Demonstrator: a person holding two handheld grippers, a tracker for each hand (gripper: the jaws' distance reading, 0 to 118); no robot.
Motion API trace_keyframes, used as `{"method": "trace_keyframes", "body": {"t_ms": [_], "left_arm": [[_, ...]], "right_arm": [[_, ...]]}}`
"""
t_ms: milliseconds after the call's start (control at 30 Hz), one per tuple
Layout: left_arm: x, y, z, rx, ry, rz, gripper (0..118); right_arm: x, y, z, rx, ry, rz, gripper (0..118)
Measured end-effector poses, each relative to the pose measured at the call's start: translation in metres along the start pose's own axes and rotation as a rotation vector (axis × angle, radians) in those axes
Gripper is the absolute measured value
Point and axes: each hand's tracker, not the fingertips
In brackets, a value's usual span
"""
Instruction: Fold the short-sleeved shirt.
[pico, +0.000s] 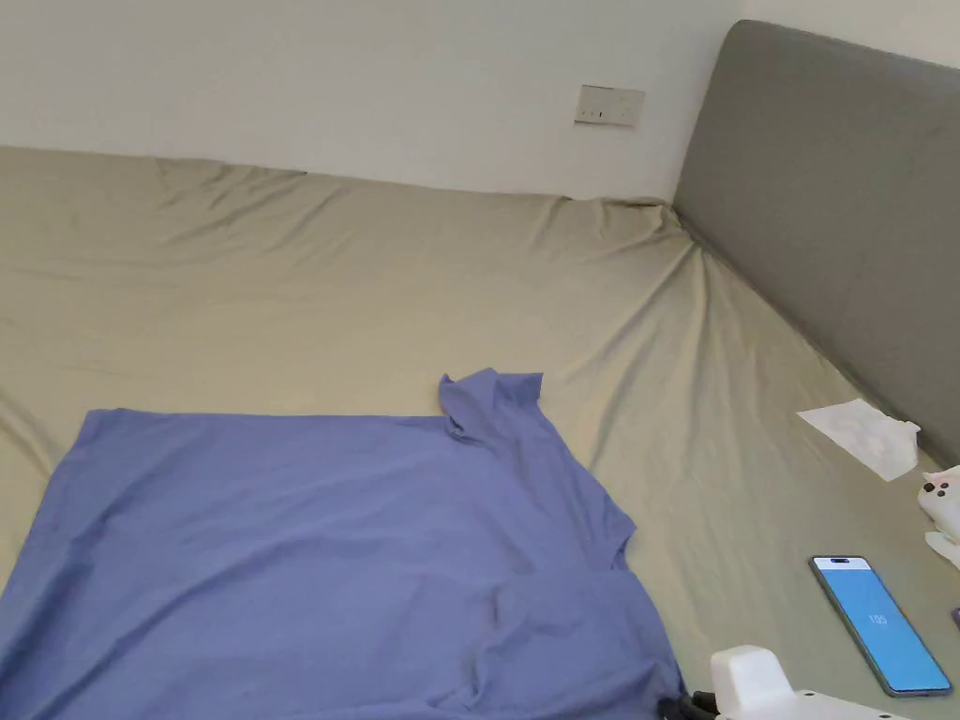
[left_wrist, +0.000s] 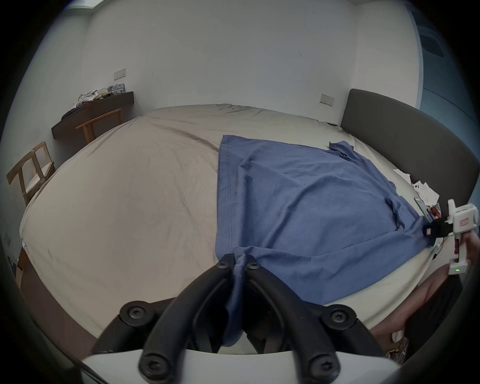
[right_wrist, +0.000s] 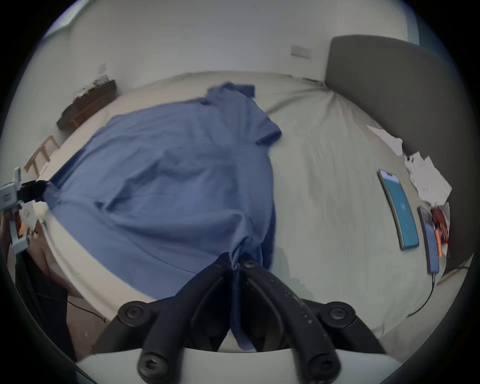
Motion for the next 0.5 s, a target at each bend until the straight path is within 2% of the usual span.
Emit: {"method": "trace_keyframes", "body": {"t_ms": [167, 267, 400, 500], "left_arm": [[-0.012, 0.019, 0.011, 0.040, -0.010, 0.029, 4], [-0.014, 0.053, 0.008, 0.066, -0.024, 0.004, 4], [-0.013, 0.105, -0.022, 0.085, -0.009, -0.061, 4], [-0.020, 0.133, -0.073, 0.011, -0.002, -0.057, 3]], "right_arm": [[0.001, 0.014, 0.029, 0.064, -0.029, -0.004, 8], [0.008, 0.050, 0.037, 0.120, -0.025, -0.002, 8], [0.021, 0.115, 0.023, 0.136, -0.019, 0.050, 8], [0.036, 0.158, -0.015, 0.103, -0.022, 0.028, 8]]}}
